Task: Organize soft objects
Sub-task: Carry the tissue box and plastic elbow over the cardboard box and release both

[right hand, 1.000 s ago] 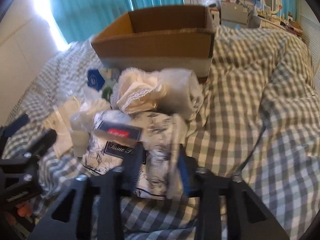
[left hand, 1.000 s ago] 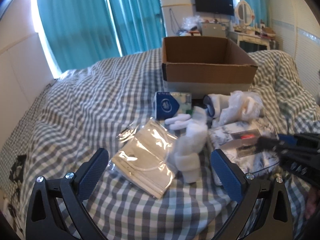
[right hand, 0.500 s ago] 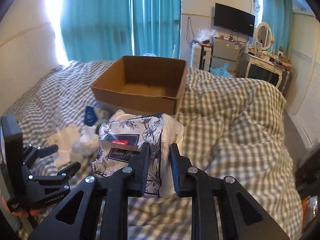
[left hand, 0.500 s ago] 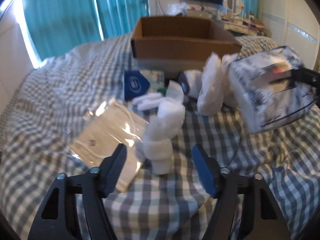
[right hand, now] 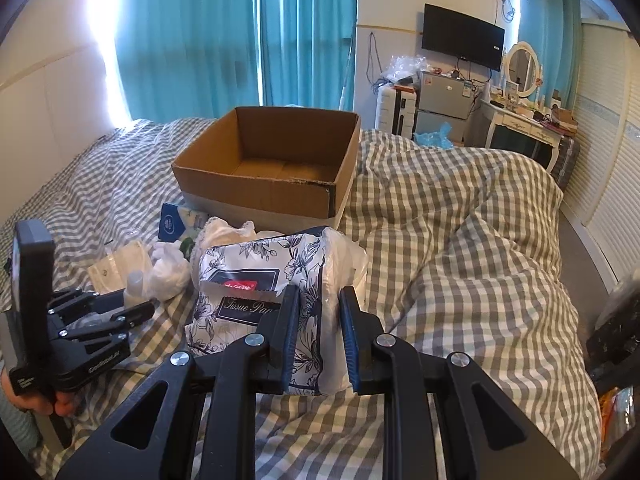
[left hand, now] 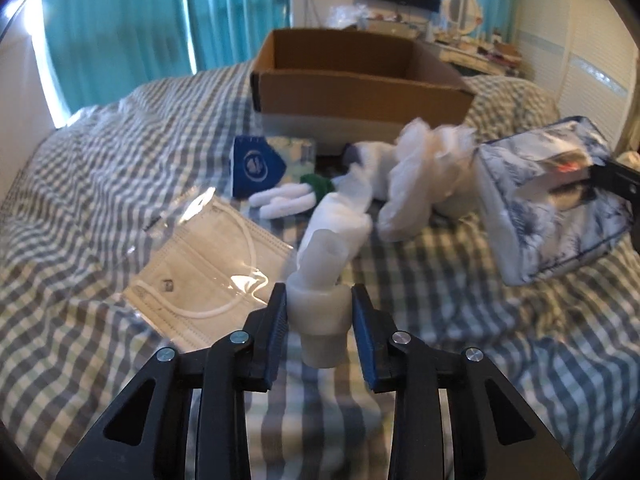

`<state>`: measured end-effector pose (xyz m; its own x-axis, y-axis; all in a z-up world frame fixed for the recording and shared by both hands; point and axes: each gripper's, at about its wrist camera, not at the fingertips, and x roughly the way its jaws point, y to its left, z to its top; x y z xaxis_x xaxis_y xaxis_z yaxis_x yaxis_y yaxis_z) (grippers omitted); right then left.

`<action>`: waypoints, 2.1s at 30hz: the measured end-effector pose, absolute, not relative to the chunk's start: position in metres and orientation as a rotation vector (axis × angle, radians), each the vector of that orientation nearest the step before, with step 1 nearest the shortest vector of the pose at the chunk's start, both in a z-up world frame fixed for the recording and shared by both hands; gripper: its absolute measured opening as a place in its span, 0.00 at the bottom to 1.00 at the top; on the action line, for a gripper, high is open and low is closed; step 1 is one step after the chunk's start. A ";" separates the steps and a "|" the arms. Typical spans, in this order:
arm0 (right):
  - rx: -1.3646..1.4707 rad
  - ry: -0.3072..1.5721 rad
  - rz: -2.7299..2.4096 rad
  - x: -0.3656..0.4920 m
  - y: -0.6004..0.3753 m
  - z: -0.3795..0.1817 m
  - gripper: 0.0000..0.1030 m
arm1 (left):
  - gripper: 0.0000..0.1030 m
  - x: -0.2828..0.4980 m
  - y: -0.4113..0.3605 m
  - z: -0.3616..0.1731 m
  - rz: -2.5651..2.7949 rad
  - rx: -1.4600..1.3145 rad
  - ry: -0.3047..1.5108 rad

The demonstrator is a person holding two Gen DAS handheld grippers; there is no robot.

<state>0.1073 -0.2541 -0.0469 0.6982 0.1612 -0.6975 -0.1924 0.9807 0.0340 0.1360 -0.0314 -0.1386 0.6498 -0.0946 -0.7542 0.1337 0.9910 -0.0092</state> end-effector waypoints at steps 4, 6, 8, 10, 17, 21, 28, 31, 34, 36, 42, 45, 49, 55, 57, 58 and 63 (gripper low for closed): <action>-0.051 0.757 0.188 0.098 -0.253 -0.037 0.19 | 0.30 0.118 -0.033 -0.122 -0.147 0.058 0.817; -0.053 0.742 0.183 0.092 -0.253 -0.029 0.19 | 0.30 0.109 -0.030 -0.110 -0.156 0.050 0.798; -0.053 0.726 0.178 0.086 -0.253 -0.020 0.19 | 0.30 0.104 -0.027 -0.098 -0.167 0.045 0.780; -0.052 0.702 0.170 0.080 -0.254 -0.009 0.19 | 0.30 0.098 -0.027 -0.083 -0.175 0.043 0.751; -0.075 0.622 0.153 0.076 -0.251 0.036 0.19 | 0.30 0.097 -0.035 -0.032 -0.193 0.072 0.678; -0.090 0.587 0.153 0.090 -0.247 0.059 0.19 | 0.30 0.108 -0.040 -0.009 -0.177 0.108 0.615; -0.075 0.545 0.160 0.143 -0.235 0.085 0.19 | 0.30 0.155 -0.036 0.017 -0.154 0.109 0.585; -0.060 0.547 0.170 0.174 -0.228 0.086 0.19 | 0.30 0.177 -0.034 0.023 -0.156 0.123 0.573; -0.052 0.564 0.177 0.208 -0.220 0.078 0.19 | 0.30 0.209 -0.028 0.026 -0.157 0.116 0.576; -0.033 0.587 0.190 0.234 -0.215 0.067 0.19 | 0.30 0.223 -0.027 0.024 -0.155 0.116 0.578; 0.072 0.713 0.266 0.301 -0.206 0.011 0.19 | 0.30 0.272 -0.031 0.007 -0.157 0.121 0.609; 0.047 0.767 0.281 0.322 -0.198 -0.020 0.20 | 0.30 0.293 -0.038 -0.012 -0.162 0.141 0.638; 0.073 0.787 0.298 0.331 -0.200 -0.047 0.26 | 0.33 0.317 -0.047 -0.038 -0.166 0.174 0.676; 0.087 0.746 0.236 0.328 -0.210 -0.047 0.56 | 0.36 0.327 -0.055 -0.051 -0.188 0.186 0.672; 0.095 0.713 0.198 0.324 -0.219 -0.036 0.61 | 0.56 0.324 -0.055 -0.048 -0.185 0.185 0.665; 0.104 0.702 0.192 0.321 -0.222 -0.030 0.61 | 0.71 0.324 -0.054 -0.047 -0.185 0.183 0.666; 0.096 0.663 0.136 0.292 -0.233 0.008 0.76 | 0.88 0.295 -0.045 -0.014 -0.175 0.151 0.571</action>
